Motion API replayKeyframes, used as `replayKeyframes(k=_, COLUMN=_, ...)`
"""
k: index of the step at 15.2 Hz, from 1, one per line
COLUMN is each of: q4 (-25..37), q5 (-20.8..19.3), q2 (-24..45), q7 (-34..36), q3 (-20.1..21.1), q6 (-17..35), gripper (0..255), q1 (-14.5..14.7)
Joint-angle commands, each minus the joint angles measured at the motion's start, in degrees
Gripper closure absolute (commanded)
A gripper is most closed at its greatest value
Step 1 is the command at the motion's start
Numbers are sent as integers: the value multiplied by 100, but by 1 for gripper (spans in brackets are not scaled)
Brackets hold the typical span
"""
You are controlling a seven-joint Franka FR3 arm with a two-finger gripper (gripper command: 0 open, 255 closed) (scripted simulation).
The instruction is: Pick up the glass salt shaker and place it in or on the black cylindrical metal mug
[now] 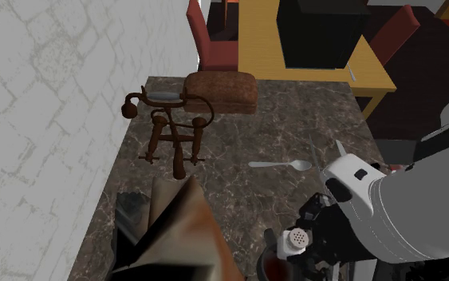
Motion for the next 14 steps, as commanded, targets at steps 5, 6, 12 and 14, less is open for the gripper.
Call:
replayKeyframes(k=5, q4=-279, q5=-185, q2=152, q7=264, q3=80, q6=390, gripper=255, q1=-6)
replayKeyframes(k=6, q4=-321, q5=-223, q2=189, q7=302, q3=87, q6=463, gripper=255, q1=-13)
replayKeyframes(k=12, q4=-503, q5=-439, q2=384, q7=506, q3=118, q6=807, gripper=255, q1=-51)
replayKeyframes(k=14, q4=-503, q5=-439, q2=384, q7=506, q3=118, q6=807, gripper=255, q1=-51)
